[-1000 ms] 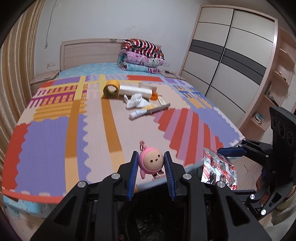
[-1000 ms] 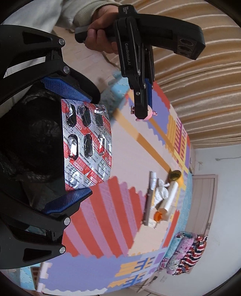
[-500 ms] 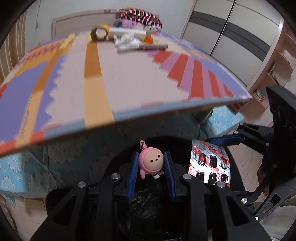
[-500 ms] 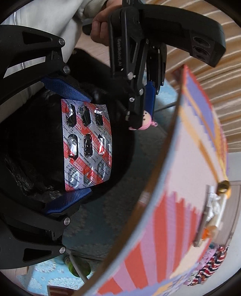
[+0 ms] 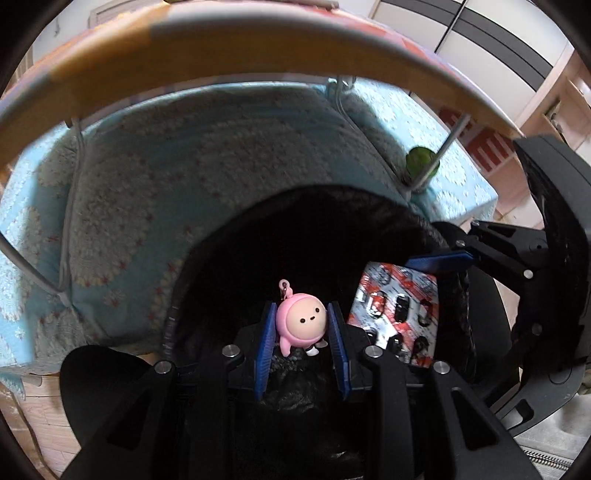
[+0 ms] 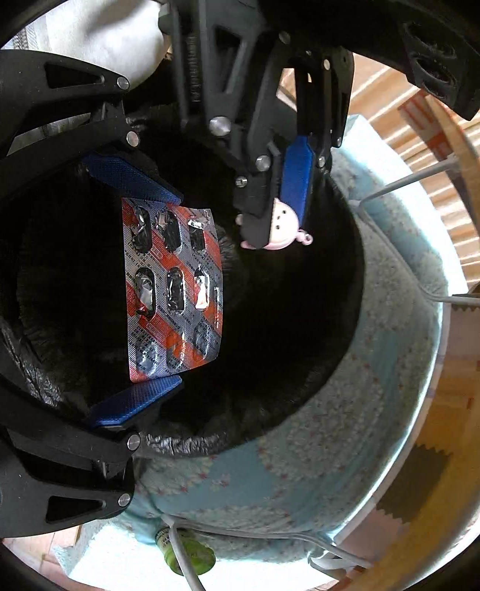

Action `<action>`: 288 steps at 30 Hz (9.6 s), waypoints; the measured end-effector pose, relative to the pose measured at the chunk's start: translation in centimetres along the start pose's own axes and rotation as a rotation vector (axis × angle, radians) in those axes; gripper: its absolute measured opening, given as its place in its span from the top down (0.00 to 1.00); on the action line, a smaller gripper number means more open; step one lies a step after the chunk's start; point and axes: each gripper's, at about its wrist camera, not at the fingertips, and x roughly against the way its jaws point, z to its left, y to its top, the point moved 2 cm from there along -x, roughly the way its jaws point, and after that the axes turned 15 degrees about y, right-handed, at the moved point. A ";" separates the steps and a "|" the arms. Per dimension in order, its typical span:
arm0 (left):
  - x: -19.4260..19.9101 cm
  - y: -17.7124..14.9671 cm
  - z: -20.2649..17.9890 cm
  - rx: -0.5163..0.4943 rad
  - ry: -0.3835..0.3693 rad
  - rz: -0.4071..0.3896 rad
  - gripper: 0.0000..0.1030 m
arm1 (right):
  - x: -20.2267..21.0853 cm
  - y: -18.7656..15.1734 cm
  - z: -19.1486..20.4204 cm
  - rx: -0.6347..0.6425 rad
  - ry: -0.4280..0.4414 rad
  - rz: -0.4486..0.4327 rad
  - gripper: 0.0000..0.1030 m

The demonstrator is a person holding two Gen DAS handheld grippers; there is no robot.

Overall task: Collect trash
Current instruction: 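Open both tools to drop the doll and blister pack into the bag, then raise both tools out of the bag back over the bed, then grasp the grey plastic stick with the right tool while the left tool grasps the white tube, then lift the stick and tube and lower both tools toward the trash bag, then open both tools to drop the tube and stick into the bag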

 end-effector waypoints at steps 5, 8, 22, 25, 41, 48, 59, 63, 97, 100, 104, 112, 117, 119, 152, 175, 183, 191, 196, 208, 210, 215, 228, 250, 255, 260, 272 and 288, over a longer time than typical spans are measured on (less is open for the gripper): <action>-0.6 -0.4 -0.6 -0.010 -0.008 0.024 0.74 | -1.1 -0.6 -0.4 -0.010 0.017 0.027 0.10; -0.4 -0.4 -0.8 -0.019 -0.008 0.021 0.74 | -1.3 -0.5 -0.2 -0.003 0.022 0.033 0.10; 1.2 0.1 -1.4 -0.033 -0.071 -0.027 0.52 | 0.1 -0.6 0.4 -0.007 0.055 0.000 0.10; 1.2 0.0 -1.8 -0.049 -0.126 -0.010 0.52 | 0.6 -0.7 0.7 0.016 0.051 -0.016 0.10; 1.7 0.1 -1.1 -0.030 -0.114 -0.010 0.52 | 2.7 -0.3 1.8 0.072 0.037 -0.074 0.09; 5.6 1.6 0.2 -0.006 -0.110 -0.101 0.52 | 5.3 0.2 2.5 0.090 0.011 -0.135 0.09; 12.3 4.2 1.5 -0.029 -0.084 -0.278 0.52 | 11.4 1.9 2.5 0.126 -0.036 -0.280 0.09; 13.4 5.1 1.9 -0.040 -0.073 -0.314 0.52 | 12.8 2.6 2.0 0.124 -0.039 -0.319 0.09; 9.0 16.4 7.4 -0.015 0.004 -0.349 0.52 | 16.2 14.9 -8.0 0.194 -0.144 -0.379 0.25; 8.3 17.5 7.6 -0.020 0.013 -0.345 0.52 | 16.1 16.1 -9.2 0.189 -0.155 -0.380 0.26; 7.4 18.6 7.6 -0.038 0.043 -0.336 0.52 | 15.9 17.3 -10.2 0.200 -0.163 -0.370 0.31; 5.8 20.7 7.6 -0.049 0.048 -0.317 0.53 | 14.8 18.7 -12.1 0.231 -0.167 -0.317 0.37; 4.8 21.5 7.4 -0.051 0.051 -0.299 0.54 | 14.3 19.1 -13.5 0.203 -0.125 -0.307 0.45; 4.2 21.7 7.5 -0.040 0.059 -0.288 0.58 | 14.1 19.2 -13.9 0.198 -0.099 -0.308 0.49; 4.7 23.4 9.7 -0.055 0.042 -0.303 0.73 | 15.2 15.4 -11.9 0.189 -0.049 -0.298 0.80; 3.6 23.9 8.2 -0.148 0.019 -0.294 0.79 | 15.6 14.6 -12.0 0.163 -0.023 -0.323 0.80; 6.6 22.1 7.5 -0.133 0.005 -0.342 0.86 | 16.4 13.6 -11.1 0.150 -0.028 -0.349 0.81; 9.5 20.8 6.6 -0.130 0.009 -0.387 0.88 | 17.4 12.4 -10.1 0.132 -0.056 -0.377 0.81; 10.9 19.9 6.1 -0.126 0.012 -0.408 0.88 | 17.9 12.0 -9.5 0.120 -0.085 -0.392 0.81; 13.4 18.5 5.6 -0.105 0.012 -0.448 0.88 | 20.0 11.2 -8.4 0.094 -0.159 -0.456 0.81; 13.9 18.3 5.6 -0.103 0.010 -0.458 0.88 | 20.3 11.2 -8.2 0.096 -0.172 -0.466 0.81; 15.2 17.8 5.5 -0.098 0.015 -0.481 0.88 | 20.9 10.9 -7.6 0.102 -0.199 -0.483 0.81; 18.2 15.2 4.5 -0.108 0.017 -0.522 0.89 | 21.8 9.4 -4.5 0.140 -0.214 -0.500 0.81; 18.6 7.6 0.7 -0.161 -0.058 -0.460 0.89 | 18.6 3.4 2.2 0.212 -0.144 -0.408 0.81; 15.8 5.8 0.2 -0.161 -0.065 -0.383 0.89 | 15.8 2.1 1.6 0.175 -0.094 -0.345 0.81; 12.7 4.4 0.2 -0.145 -0.076 -0.305 0.89 | 13.2 1.1 1.1 0.144 -0.082 -0.285 0.81; 4.9 1.7 -0.4 -0.148 -0.057 -0.132 0.89 | 5.5 -0.7 0.7 0.129 -0.100 -0.107 0.81; -0.5 -0.7 -1.5 -0.199 -0.026 0.008 0.88 | -1.4 -1.4 0.9 0.110 -0.053 0.055 0.81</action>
